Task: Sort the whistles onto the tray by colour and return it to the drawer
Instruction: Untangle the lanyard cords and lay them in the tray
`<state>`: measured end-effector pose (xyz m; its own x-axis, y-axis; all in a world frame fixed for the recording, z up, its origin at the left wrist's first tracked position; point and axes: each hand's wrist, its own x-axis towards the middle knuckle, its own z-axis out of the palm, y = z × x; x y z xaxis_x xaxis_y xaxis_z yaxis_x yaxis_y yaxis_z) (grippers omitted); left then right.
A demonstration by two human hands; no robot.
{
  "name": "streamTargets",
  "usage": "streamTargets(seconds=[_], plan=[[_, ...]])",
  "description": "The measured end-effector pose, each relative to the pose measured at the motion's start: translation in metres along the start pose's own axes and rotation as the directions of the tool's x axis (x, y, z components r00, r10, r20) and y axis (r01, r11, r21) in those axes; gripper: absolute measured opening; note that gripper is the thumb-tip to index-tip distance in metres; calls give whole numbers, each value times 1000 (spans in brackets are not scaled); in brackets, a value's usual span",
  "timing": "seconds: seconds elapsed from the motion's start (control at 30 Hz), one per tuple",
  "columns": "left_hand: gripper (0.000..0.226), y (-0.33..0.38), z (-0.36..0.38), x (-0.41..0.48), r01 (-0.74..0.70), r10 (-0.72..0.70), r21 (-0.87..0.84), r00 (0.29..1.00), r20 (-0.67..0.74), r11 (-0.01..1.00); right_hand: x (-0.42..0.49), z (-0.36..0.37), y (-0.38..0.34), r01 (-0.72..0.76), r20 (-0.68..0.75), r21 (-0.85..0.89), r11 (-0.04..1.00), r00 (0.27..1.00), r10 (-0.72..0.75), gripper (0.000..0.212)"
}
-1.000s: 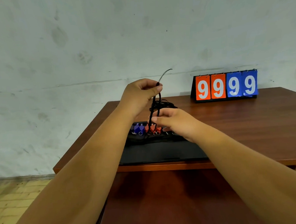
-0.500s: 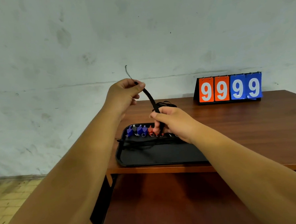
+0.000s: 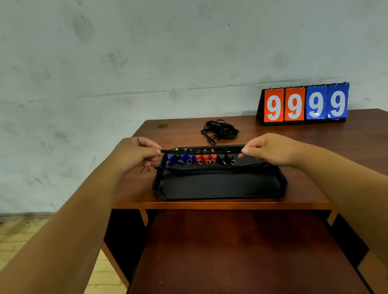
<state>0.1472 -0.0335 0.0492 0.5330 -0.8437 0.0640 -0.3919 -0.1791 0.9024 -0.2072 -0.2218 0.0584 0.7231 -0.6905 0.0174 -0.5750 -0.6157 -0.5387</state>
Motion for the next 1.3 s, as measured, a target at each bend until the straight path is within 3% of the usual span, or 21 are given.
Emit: streamTargets(seconds=[0.13, 0.33, 0.53, 0.7, 0.83, 1.17, 1.3], plan=[[7, -13, 7, -3, -67, 54, 252, 997, 60, 965, 2, 7, 19, -23, 19, -53, 998, 1000, 24, 24], [12, -23, 17, -2, -53, 36, 318, 998, 59, 947, 10, 21, 28, 30, -5, -221, 975, 999, -32, 26], [15, -25, 16, 0, -76, 55, 329, 996, 73, 941, 15, 21, 31, 63, 0, -230, 971, 998, -65, 21], [14, -17, 13, 1, -115, 82, 289, 989, 124, 950, 18, 18, 37, 62, -70, -85, 994, 995, -68, 14], [7, 3, 22, 8, -168, 150, 264, 985, 87, 950, 30, 17, 39, 28, -164, -26, 999, 986, -31, 15], [13, 48, 99, 87, -263, 193, 432, 961, 198, 863, 89, 19, 34, -23, -225, 80, 997, 974, 41, 20], [33, 42, 135, 127, -315, 194, 518, 942, 275, 795, 115, 22, 36, -23, -203, 90, 996, 978, 41, 17]])
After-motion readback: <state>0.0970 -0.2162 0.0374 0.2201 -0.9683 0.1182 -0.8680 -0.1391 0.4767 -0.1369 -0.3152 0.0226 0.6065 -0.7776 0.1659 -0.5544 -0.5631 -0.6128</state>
